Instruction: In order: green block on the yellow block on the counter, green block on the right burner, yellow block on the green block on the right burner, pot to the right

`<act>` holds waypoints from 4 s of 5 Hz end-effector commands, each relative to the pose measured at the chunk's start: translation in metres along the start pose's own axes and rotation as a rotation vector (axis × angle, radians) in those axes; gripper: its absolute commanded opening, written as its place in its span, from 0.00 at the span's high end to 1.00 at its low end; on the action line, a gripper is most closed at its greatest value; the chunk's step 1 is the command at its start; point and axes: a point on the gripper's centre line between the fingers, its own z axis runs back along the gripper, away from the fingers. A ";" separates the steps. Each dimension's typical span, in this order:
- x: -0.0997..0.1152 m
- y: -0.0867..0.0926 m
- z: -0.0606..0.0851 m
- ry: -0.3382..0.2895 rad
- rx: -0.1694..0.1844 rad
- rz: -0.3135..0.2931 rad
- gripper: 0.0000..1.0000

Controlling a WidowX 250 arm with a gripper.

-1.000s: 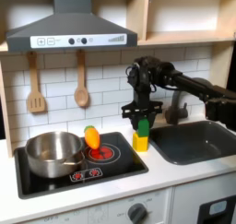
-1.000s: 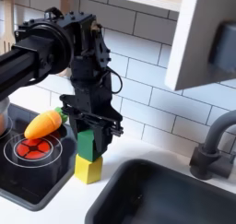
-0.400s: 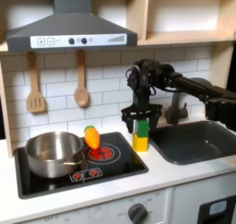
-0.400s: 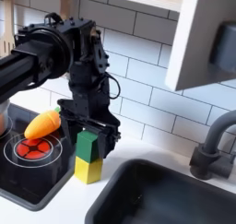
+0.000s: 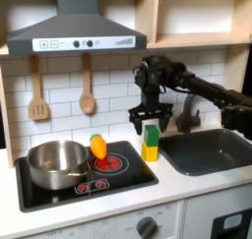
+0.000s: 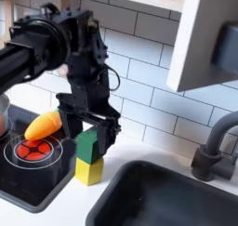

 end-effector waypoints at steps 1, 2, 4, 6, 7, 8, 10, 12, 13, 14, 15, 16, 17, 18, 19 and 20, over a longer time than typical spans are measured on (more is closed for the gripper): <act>-0.004 -0.002 0.015 -0.015 -0.022 0.007 0.00; -0.015 0.001 0.025 -0.017 -0.019 0.013 0.00; -0.051 0.012 0.036 -0.017 -0.005 -0.009 0.00; -0.097 0.036 0.041 -0.021 -0.013 -0.016 0.00; -0.115 0.043 0.046 -0.025 -0.007 -0.037 0.00; -0.130 0.049 0.047 -0.026 0.042 -0.056 0.00; -0.154 0.057 0.041 -0.034 0.037 -0.044 0.00; -0.160 0.057 0.035 -0.022 0.046 -0.039 0.00; -0.153 0.059 0.039 -0.069 0.039 -0.015 0.00; -0.144 0.063 0.039 -0.097 0.038 0.021 0.00; -0.130 0.067 0.042 -0.143 0.036 0.045 0.00; -0.119 0.073 0.050 -0.200 0.030 0.078 0.00; -0.108 0.070 0.056 -0.254 0.026 0.090 0.02; -0.099 0.072 0.063 -0.312 0.035 0.120 0.07; -0.088 0.074 0.075 -0.387 0.049 0.116 1.00; -0.080 0.076 0.078 -0.418 0.055 0.140 1.00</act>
